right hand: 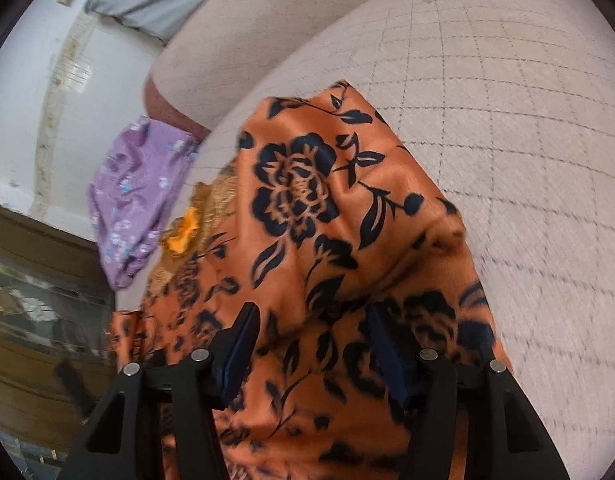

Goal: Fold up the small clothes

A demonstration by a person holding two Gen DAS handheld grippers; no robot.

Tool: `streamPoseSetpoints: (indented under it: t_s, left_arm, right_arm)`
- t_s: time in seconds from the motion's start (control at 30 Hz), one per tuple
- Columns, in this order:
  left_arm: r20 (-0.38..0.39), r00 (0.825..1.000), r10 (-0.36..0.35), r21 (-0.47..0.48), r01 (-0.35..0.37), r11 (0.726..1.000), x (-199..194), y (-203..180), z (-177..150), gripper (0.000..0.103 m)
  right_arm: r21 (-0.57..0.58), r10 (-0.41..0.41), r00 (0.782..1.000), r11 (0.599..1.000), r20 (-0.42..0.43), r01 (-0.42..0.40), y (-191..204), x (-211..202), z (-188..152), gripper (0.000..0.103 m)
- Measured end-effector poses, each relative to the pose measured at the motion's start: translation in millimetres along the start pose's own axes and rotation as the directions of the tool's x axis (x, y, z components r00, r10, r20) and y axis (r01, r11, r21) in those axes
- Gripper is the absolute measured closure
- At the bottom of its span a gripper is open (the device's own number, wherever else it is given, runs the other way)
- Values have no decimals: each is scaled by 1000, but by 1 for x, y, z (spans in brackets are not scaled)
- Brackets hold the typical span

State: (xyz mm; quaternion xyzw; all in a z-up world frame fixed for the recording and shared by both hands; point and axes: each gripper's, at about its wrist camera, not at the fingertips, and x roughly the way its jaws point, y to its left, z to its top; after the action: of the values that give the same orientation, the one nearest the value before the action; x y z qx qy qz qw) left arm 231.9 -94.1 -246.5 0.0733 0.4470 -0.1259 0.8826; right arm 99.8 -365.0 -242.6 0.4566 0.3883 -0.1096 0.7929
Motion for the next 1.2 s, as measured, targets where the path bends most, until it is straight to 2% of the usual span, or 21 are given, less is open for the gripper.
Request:
streamPoseSetpoints:
  t_s: [0.07,0.17,0.27,0.4,0.47,0.63,0.7,0.77,0.87,1.0,1.1,1.2]
  left_arm:
    - [7,1000,4,8,-4,1000,-1,-1,-1,72]
    - [39,999,-6,18,5,1000,-10,-2,-6,62]
    - [93,996,4,43,-8,999,-25,-6,-13,53]
    - [172,985,22,63,-33,997,-53,-6,-20,32]
    - [206,978,35,67,-49,996,-68,-2,-24,28]
    - [223,974,26,-1,-26,1000,-100,30,-31,26]
    - [229,973,28,-56,-16,998,-113,52,-32,20]
    - [238,970,55,-123,-27,992,-122,75,-32,15]
    - [245,964,103,-194,-55,979,-133,105,-32,15]
    - [226,964,139,-205,-93,974,-142,136,-25,14]
    - [205,968,143,-190,-104,976,-143,158,-17,14]
    - [167,975,146,-218,-108,970,-139,186,-7,13]
  right_arm:
    - [-32,15,999,999,49,-13,1,-21,-11,43]
    - [-100,1,994,995,114,11,-1,-51,-26,43]
    - [-136,-4,988,990,154,25,-5,-74,-39,43]
    - [-198,-30,978,978,206,72,-8,-97,-59,43]
    - [-211,-43,974,973,224,92,-8,-101,-64,42]
    - [-248,-66,965,960,255,131,0,-95,-68,43]
    - [-280,-71,963,949,260,145,7,-91,-71,43]
    - [-310,-78,964,937,255,158,13,-85,-75,42]
    - [-353,-72,969,923,237,155,23,-75,-80,41]
    - [-402,-40,973,906,227,131,35,-67,-87,34]
    - [-412,-31,976,903,218,121,40,-61,-89,33]
    - [-399,-24,978,911,206,107,40,-57,-86,33]
